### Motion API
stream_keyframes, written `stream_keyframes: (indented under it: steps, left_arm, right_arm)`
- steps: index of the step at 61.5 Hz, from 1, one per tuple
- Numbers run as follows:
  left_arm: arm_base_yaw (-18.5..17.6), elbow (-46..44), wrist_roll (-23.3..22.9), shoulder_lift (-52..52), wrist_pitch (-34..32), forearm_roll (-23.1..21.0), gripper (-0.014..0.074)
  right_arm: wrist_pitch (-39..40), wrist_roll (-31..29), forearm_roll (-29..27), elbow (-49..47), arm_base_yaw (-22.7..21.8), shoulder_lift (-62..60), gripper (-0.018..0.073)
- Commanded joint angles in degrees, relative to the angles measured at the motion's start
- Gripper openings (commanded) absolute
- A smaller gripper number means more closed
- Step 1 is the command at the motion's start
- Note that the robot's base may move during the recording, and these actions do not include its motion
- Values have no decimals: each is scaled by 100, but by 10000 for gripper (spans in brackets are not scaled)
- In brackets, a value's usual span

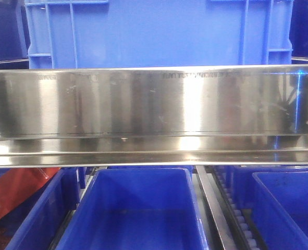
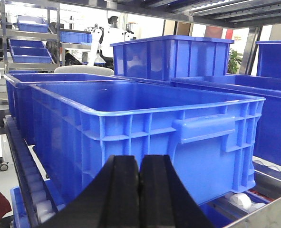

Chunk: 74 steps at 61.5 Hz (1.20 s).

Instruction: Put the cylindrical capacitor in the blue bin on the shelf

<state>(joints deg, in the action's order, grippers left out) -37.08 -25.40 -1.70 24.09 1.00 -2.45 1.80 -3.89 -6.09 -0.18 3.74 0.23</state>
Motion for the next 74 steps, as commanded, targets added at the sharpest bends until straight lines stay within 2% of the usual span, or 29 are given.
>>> stream_keyframes:
  steps: [1,30,34,38,46,58,66,74]
  left_arm:
    - [-25,3,-2,-28,-100,-3,-111]
    - [-25,3,-2,-28,-63,29,-111]
    - [91,17,-2,-78,60,63,-111]
    - [325,43,-2,-200,300,101,-111]
    - [1121,360,-2,-613,674,576,-111]
    - [2224,1120,-106,-1503,670,578,-111]
    - [2652,1726,-265,-2114,661,578,-111]
    - [2822,2267,-265,-2409,538,680,-111]
  right_arm:
    - [114,13,43,18,-20,-23,-168]
    - [114,13,43,18,-20,-23,-168]
    - [114,13,43,18,-20,-23,-168]
    - [114,13,43,18,-20,-23,-168]
    - [126,13,43,18,-20,-23,-168]
    - [126,13,43,18,-20,-23,-168]
    - [126,13,43,18,-20,-23,-168]
    - [126,13,43,18,-20,-23,-168]
